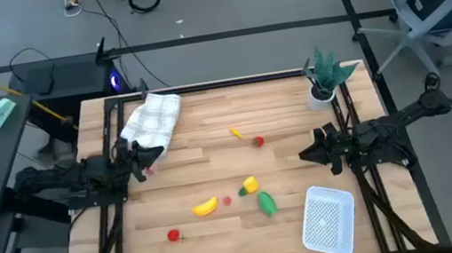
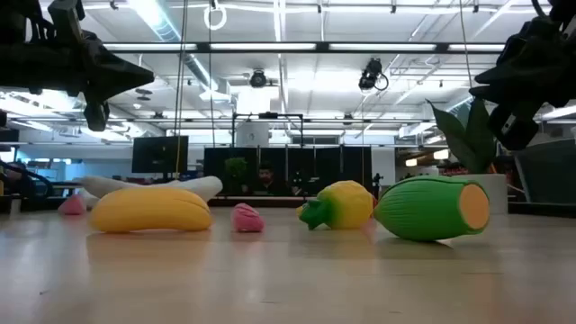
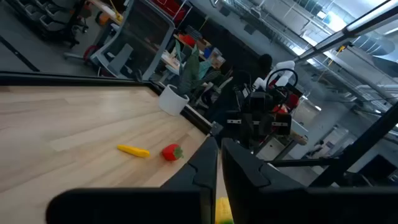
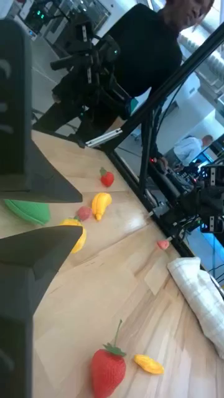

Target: Pick and placing Produce into tupperware

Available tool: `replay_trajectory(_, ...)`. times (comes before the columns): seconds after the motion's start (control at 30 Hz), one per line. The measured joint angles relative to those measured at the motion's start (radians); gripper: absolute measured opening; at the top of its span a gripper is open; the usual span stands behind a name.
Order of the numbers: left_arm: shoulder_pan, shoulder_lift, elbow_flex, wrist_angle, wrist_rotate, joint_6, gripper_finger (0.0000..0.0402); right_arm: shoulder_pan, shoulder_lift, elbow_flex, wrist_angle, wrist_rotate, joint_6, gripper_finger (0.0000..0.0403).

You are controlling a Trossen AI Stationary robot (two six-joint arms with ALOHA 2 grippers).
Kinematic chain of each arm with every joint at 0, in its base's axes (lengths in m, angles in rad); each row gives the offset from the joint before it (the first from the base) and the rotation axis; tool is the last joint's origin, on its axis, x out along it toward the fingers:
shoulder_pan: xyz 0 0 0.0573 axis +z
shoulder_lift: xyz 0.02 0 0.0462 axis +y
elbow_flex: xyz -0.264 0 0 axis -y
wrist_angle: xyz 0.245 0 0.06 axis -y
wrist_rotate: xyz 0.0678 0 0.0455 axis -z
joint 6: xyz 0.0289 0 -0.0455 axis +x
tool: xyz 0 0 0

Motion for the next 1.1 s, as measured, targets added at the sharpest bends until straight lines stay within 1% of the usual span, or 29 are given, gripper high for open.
replay_trajectory(0.3, 0.0, 0.0, 0.0, 0.0, 0.0, 0.0, 0.004, 0.0, 0.0, 0.0, 0.0, 0.0, 0.0, 0.0077)
replay_trajectory(0.7, 0.0, 0.0, 0.0, 0.0, 0.0, 0.0, 0.003, 0.0, 0.0, 0.0, 0.0, 0.0, 0.0, 0.0077)
replay_trajectory(1.1, 0.0, 0.0, 0.0, 0.0, 0.0, 0.0, 0.004, 0.0, 0.0, 0.0, 0.0, 0.0, 0.0, 0.0077)
